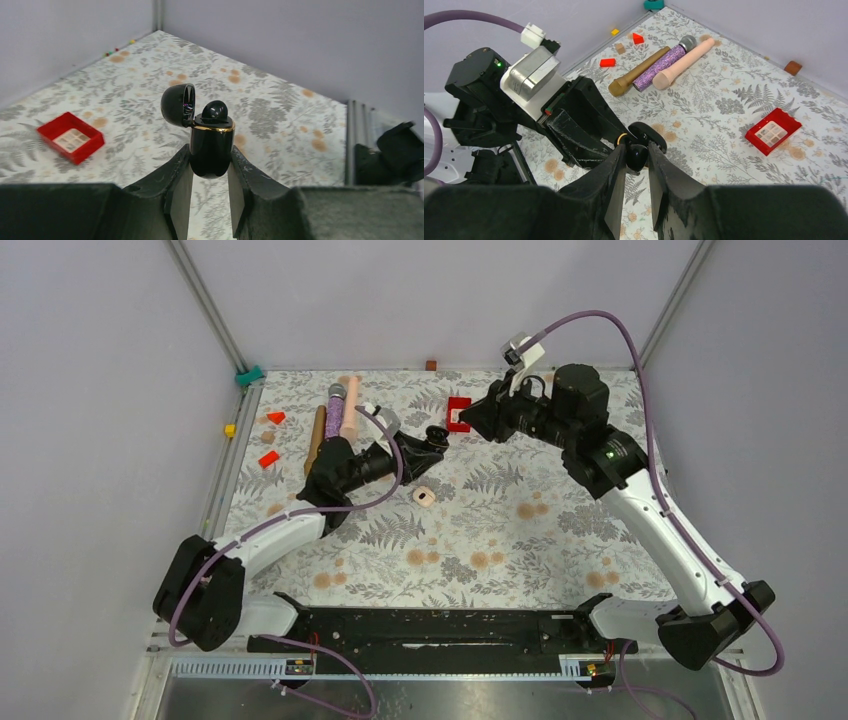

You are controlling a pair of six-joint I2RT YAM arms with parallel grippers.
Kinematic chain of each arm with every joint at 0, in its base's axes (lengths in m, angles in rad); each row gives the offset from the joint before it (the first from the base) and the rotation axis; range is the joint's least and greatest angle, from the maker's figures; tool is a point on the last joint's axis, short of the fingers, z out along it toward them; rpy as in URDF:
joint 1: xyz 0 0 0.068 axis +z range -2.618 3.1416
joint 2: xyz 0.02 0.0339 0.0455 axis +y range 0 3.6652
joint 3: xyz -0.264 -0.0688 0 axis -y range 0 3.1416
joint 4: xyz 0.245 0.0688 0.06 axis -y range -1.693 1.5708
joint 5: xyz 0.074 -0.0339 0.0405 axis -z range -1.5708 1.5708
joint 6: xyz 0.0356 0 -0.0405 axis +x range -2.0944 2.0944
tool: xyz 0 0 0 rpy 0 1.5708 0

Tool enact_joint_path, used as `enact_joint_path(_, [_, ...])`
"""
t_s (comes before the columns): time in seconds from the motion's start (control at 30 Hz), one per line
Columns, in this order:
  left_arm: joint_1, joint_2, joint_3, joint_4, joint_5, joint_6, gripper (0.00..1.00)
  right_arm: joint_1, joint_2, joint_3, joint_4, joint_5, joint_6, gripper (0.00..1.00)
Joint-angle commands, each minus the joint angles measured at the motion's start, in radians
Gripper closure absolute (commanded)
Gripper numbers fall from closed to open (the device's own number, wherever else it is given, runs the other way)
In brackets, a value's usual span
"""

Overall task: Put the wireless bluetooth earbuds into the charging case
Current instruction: Place the earbud in the charging case.

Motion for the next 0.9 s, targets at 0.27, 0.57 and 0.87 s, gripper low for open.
enact_joint_path(0.27, [-0.005,0.039,-0.017,0.237,0.087,-0.314,1.0,0.083,0.06,0.04,0.044,0.101,0.011,0.71])
enact_joint_path(0.57, [-0.01,0.041,-0.015,0.262,0.11,-0.356,1.0,0.14,0.093,0.049,0.028,0.166,-0.044,0.72])
enact_joint_path(0.87, [-0.011,0.039,-0.017,0.283,0.121,-0.384,1.0,0.157,0.111,0.046,0.023,0.195,-0.066,0.71])
